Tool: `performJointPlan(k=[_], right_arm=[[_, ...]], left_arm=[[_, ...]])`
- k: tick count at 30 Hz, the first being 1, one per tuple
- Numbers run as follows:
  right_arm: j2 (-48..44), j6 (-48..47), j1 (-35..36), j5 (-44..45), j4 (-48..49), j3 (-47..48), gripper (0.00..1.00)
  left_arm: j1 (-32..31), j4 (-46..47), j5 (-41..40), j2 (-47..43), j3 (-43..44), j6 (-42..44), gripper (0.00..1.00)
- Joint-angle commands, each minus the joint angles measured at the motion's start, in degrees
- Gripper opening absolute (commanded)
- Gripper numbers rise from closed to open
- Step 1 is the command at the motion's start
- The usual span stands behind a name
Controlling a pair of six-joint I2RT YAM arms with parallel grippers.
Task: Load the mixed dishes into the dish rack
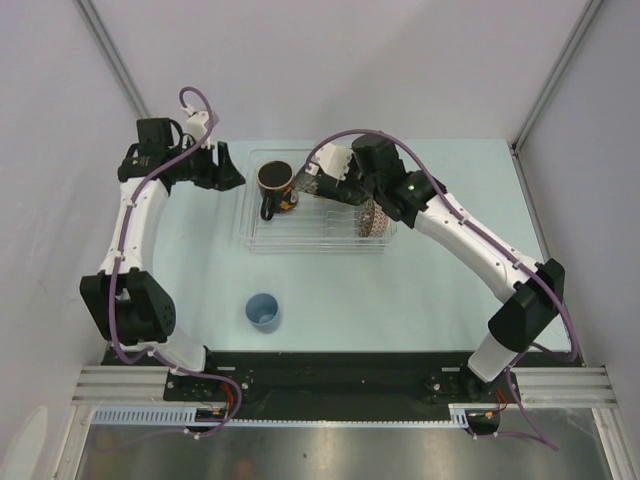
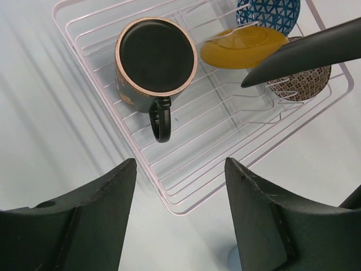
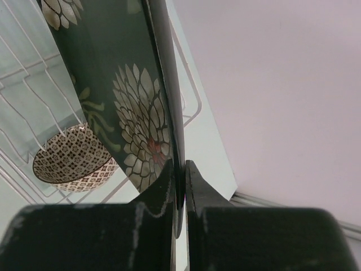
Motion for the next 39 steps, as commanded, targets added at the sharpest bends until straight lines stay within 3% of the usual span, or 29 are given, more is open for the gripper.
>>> performJointPlan(k=[1, 16, 31, 39], right_arm=[[-0.5, -4.0, 0.7, 4.1, 11.5, 3.1, 0.0], [1.3, -8.1, 2.8, 5.1, 15.3, -2.3, 0.0], [-0.8, -5.5, 5.1, 6.4, 13.4, -8.5, 0.0], [-3.0, -10.9, 7.1, 10.3, 21.0, -7.9, 0.0]], left_arm=[[1.9, 3.3, 3.2, -2.7, -1.2, -1.6, 0.69], [3.4, 6.0, 4.5, -3.4, -4.0, -3.0, 0.69], [4.0, 7.8, 5.4, -2.9, -4.6, -4.2, 0.69], [4.0, 8.5, 5.4, -3.4, -6.1, -4.3, 0.69]])
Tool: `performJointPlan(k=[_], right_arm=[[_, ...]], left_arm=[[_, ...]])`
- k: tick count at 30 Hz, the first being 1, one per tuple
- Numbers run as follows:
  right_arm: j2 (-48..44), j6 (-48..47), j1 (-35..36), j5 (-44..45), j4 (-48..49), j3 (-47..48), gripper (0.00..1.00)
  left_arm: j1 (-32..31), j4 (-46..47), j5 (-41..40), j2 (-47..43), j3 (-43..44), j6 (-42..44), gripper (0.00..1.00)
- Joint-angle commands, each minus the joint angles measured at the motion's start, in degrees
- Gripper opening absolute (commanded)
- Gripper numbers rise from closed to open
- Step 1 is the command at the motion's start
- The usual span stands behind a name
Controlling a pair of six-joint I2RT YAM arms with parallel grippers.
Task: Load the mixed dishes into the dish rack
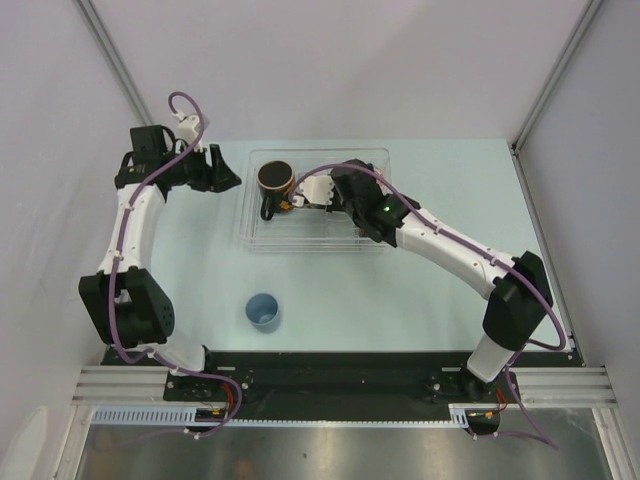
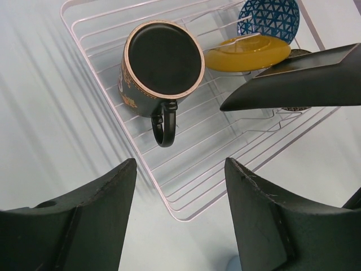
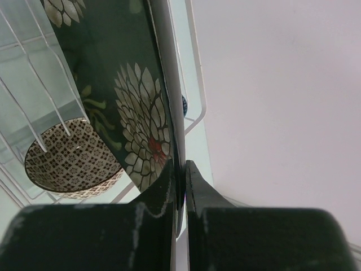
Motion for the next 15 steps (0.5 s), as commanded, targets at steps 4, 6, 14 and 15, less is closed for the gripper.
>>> performJointPlan(k=[4, 6, 14, 15], right_arm=[[-6.2, -3.9, 2.5, 4.6, 11.2, 4.2, 0.0], [-6.6, -4.7, 3.1, 5.1, 11.6, 4.2, 0.0], [-8.7, -4.4, 3.5, 6.5, 11.3, 3.4, 0.0], [-8.8, -4.3, 3.5, 6.6, 11.2, 3.3, 0.0]], left_arm=[[0.6, 2.7, 1.6, -3.1, -1.3, -1.3, 0.69], [0.6, 2.8, 1.7, -3.2, -1.7, -1.5, 0.69], [0.6, 3.4, 1.6, -3.7, -2.4, -1.9, 0.69], [0.6, 3.4, 1.5, -3.7, -2.5, -1.9, 0.69]])
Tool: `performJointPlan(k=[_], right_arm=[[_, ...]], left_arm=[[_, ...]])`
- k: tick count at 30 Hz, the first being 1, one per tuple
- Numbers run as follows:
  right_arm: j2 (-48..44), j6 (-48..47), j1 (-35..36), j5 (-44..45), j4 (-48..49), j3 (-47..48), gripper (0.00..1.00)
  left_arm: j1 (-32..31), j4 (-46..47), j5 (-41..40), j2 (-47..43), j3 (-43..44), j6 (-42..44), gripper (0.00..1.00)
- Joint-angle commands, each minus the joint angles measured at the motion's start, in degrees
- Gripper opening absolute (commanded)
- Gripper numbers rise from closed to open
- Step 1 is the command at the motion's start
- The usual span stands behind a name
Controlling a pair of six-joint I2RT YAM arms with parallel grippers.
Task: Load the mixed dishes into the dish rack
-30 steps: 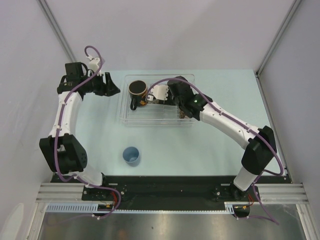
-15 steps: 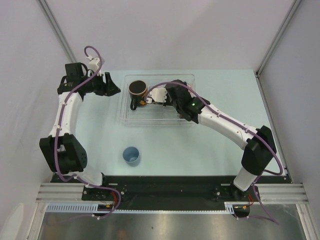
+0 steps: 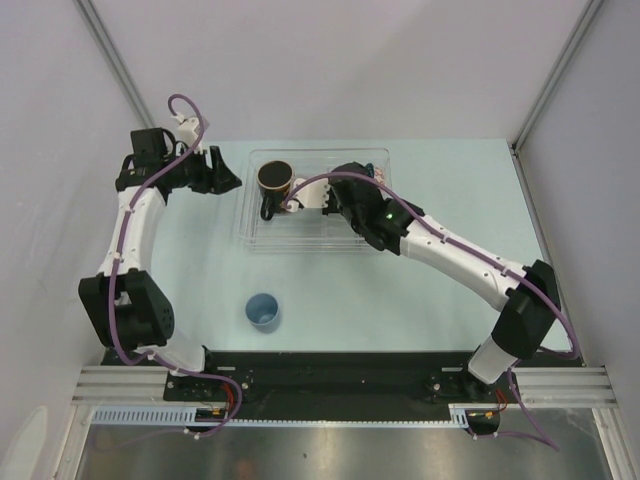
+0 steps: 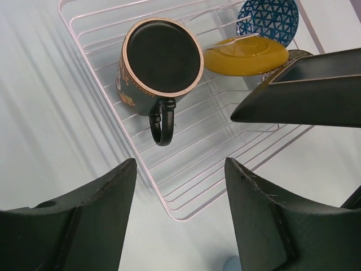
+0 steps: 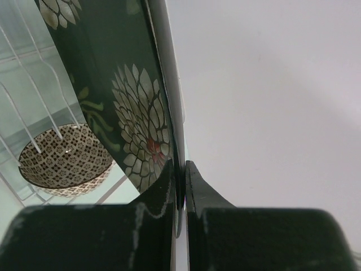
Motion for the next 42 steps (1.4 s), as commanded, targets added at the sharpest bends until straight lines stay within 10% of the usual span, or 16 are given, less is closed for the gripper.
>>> performJointPlan(k=[1, 42], right_arm=[[-5.9, -0.7, 0.2, 4.1, 10.0, 3.2, 0.0], [-4.6, 7.0, -2.0, 0.9, 2.8, -1.3, 0.0]], left_arm=[[0.6, 2.1, 1.7, -2.9, -0.5, -1.1, 0.69], [0.7, 3.0, 1.7, -3.7, -1.8, -1.5, 0.69]])
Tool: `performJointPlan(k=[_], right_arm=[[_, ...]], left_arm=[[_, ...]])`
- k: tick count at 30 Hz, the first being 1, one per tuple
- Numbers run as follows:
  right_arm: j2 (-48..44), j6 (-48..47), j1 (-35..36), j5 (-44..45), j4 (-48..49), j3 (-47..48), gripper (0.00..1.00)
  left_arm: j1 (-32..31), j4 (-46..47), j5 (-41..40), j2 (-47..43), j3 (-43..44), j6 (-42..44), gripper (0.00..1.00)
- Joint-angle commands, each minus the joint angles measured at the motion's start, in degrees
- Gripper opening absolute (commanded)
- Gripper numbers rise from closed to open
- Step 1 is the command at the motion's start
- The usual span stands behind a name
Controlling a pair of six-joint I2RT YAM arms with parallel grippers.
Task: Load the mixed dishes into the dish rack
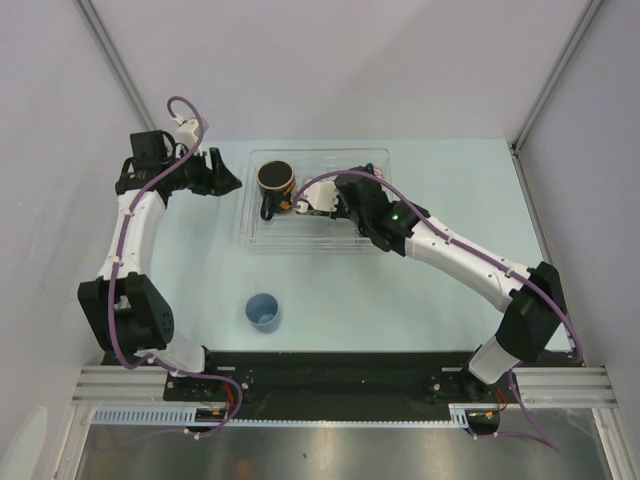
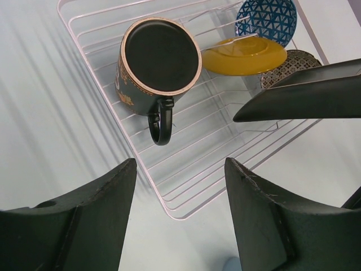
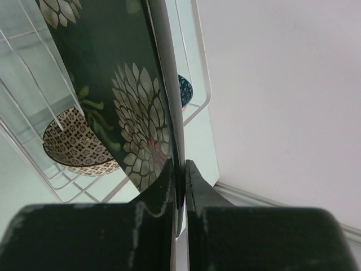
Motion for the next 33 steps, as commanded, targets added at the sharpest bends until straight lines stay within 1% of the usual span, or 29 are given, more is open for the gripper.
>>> performJointPlan(k=[1, 12, 21, 25, 33], right_arm=[[-2.4, 1.0, -0.5, 0.9, 6.4, 1.7, 0.0], [1.1, 0.9, -0.7, 0.0, 6.1, 1.8, 0.0], [6.2, 0.4, -1.4, 3.0, 5.7, 1.8, 0.0], [8.3, -1.7, -0.3, 5.1, 6.6, 1.8, 0.0], [11.6, -1.8, 0.2, 6.0, 6.9, 1.9, 0.0]], left_arm=[[0.7, 1.9, 1.8, -2.2, 0.0, -1.1, 0.69], [0.9, 1.9, 2.0, -2.4, 0.0, -1.0, 0.69], [1.5, 2.1, 2.7, -2.0, -0.1, -0.9, 0.69], [1.8, 1.9, 2.8, -1.7, -0.4, -0.8, 0.69], [2.3, 2.4, 3.1, -1.9, -1.1, -0.9, 0.69]])
